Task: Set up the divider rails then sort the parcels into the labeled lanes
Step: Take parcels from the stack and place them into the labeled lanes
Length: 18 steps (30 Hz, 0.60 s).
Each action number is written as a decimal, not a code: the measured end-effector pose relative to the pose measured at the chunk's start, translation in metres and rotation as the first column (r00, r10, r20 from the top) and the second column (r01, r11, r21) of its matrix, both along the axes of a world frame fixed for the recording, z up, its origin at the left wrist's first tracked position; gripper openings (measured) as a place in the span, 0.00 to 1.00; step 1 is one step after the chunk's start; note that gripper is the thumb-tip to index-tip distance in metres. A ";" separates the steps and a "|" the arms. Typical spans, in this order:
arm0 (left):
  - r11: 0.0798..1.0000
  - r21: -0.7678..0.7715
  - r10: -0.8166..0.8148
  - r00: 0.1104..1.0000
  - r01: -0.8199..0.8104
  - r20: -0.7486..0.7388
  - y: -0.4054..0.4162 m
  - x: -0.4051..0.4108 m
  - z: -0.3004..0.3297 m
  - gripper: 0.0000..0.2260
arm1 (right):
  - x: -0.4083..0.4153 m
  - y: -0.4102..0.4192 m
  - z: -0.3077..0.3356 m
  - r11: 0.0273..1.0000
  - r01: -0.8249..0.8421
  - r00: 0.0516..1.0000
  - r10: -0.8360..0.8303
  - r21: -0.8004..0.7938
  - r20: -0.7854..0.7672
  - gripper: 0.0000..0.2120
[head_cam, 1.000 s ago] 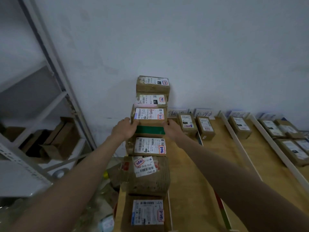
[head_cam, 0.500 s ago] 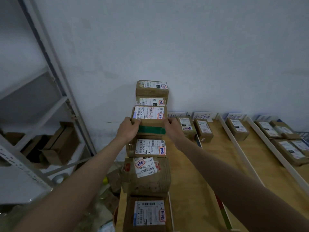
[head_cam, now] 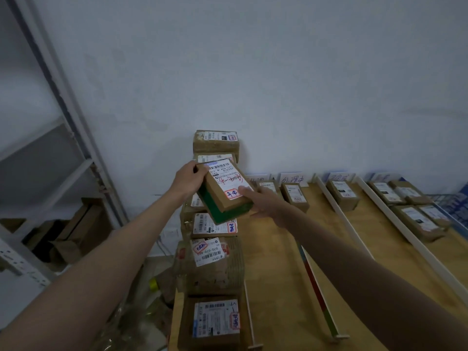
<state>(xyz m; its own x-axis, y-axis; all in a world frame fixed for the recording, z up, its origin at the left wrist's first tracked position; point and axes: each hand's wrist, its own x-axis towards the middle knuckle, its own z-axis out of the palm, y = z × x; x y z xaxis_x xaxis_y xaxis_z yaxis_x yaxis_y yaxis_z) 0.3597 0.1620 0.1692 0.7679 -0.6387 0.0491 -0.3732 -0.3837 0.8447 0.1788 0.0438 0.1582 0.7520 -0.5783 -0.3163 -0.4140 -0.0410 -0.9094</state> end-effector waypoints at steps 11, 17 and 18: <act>0.966 0.117 -0.241 0.966 0.230 0.094 -0.062 -0.080 -0.001 0.24 | -0.094 -0.041 -0.002 0.972 0.191 0.981 -0.187 0.133 -0.044 0.16; 0.869 0.376 -0.437 0.856 0.322 0.275 -0.091 -0.139 -0.025 0.26 | -0.166 -0.065 -0.015 0.914 0.385 0.923 -0.376 0.132 -0.086 0.15; 0.848 0.420 -0.468 0.828 0.323 0.309 -0.095 -0.147 -0.030 0.26 | -0.178 -0.071 -0.018 0.905 0.407 0.912 -0.397 0.120 -0.098 0.16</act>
